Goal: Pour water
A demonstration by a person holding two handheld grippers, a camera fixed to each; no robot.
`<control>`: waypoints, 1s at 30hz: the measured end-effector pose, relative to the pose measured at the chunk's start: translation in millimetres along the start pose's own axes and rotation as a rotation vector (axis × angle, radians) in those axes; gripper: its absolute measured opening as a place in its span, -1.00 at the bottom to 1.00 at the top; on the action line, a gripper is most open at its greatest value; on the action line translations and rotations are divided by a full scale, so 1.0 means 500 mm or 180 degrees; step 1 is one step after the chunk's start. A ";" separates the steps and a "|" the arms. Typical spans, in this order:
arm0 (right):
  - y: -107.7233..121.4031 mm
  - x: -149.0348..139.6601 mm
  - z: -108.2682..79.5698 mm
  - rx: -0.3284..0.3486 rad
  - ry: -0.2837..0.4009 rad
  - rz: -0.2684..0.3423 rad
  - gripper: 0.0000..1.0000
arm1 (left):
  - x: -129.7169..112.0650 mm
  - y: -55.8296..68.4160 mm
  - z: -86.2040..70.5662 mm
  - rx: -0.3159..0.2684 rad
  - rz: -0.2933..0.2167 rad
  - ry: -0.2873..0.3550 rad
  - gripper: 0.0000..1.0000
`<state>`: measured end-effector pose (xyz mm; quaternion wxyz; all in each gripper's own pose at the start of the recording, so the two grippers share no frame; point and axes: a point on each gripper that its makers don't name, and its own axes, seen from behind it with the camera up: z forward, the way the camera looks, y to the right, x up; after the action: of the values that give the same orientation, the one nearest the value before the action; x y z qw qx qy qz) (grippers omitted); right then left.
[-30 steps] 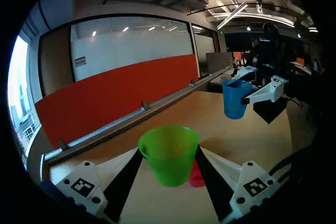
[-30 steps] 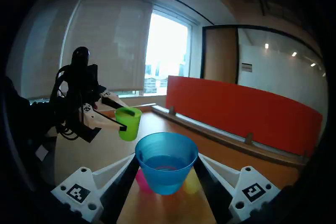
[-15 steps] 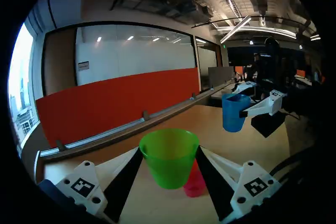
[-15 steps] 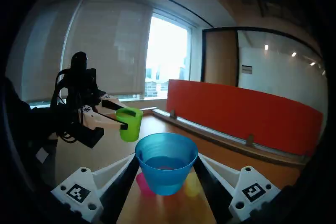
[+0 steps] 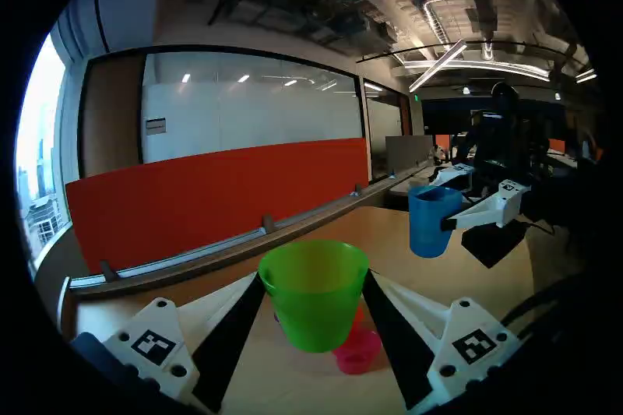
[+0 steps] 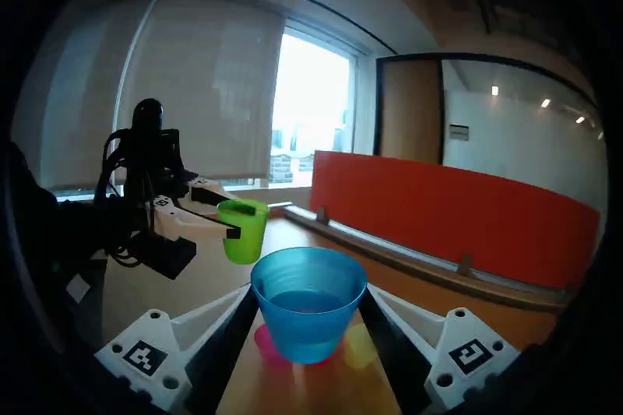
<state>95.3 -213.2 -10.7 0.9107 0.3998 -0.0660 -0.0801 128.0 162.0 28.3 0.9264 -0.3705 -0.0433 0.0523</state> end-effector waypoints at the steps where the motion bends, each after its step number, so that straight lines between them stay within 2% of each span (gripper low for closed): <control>1: 0.000 0.000 0.000 0.0002 0.0001 -0.0002 0.79 | 0.001 0.000 0.000 -0.0001 0.0004 0.0006 0.75; 14: -0.003 0.004 0.001 0.0014 -0.0018 -0.0084 0.79 | 0.005 0.007 -0.003 -0.0025 0.0024 0.0020 0.75; 20: -0.014 0.003 0.001 0.0045 -0.0032 -0.0176 0.79 | 0.005 0.012 -0.003 -0.0028 -0.0024 0.0057 0.74; 30: -0.015 0.015 0.002 0.0032 0.0005 -0.0250 0.79 | -0.009 0.033 -0.009 -0.0089 -0.0003 0.0025 0.74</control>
<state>101.9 -220.5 -15.1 0.9049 0.4067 -0.0500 -0.1151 123.0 170.3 13.5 0.9213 -0.3836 -0.0406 0.0498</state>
